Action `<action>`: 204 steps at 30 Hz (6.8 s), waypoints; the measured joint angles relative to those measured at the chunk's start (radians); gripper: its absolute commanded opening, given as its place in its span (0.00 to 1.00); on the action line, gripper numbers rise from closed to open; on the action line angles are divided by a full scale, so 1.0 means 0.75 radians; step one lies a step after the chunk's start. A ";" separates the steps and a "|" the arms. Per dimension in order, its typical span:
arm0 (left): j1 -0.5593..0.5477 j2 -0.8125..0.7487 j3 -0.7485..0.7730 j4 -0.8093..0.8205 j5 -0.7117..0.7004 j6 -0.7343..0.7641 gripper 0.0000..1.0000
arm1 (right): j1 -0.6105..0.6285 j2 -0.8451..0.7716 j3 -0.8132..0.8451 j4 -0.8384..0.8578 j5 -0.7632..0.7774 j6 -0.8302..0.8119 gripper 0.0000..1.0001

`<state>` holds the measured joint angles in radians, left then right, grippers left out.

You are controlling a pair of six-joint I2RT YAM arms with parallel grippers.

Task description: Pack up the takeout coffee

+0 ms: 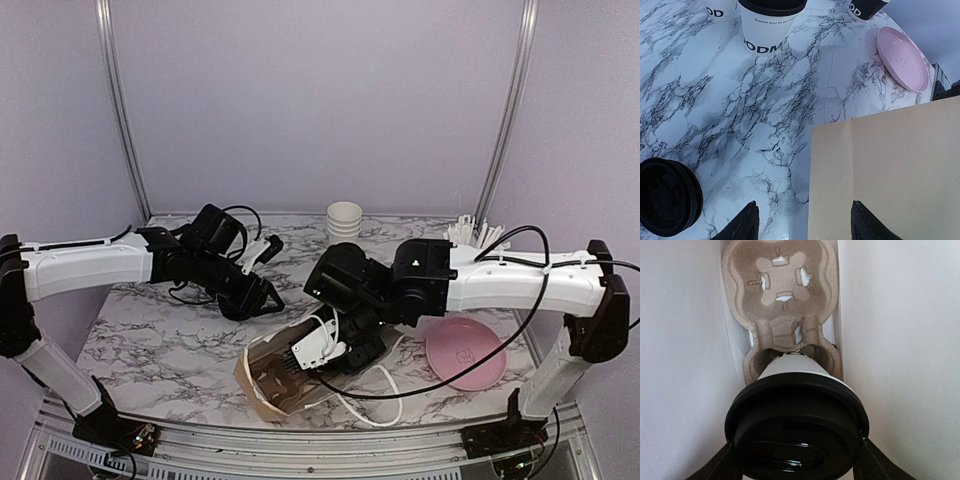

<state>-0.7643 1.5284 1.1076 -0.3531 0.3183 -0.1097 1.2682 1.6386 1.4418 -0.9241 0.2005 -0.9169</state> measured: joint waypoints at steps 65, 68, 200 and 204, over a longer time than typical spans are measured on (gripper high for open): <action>0.104 -0.528 0.133 -0.178 0.166 0.007 0.73 | -0.180 0.403 0.490 -0.450 -0.463 0.073 0.91; 0.097 -0.568 0.138 -0.209 0.213 0.011 0.73 | -0.180 0.406 0.544 -0.491 -0.467 0.075 0.92; 0.089 -0.301 0.284 -0.416 0.438 0.112 0.00 | -0.926 0.591 0.509 0.247 -0.525 0.814 0.83; 0.096 -0.294 0.282 -0.416 0.437 0.116 0.00 | -0.928 0.590 0.501 0.264 -0.524 0.813 0.81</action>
<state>-0.6922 1.3079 1.3190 -0.6647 0.6464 -0.0223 0.5724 2.0808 1.8175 -0.7258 -0.1925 -0.3069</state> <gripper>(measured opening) 0.006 0.841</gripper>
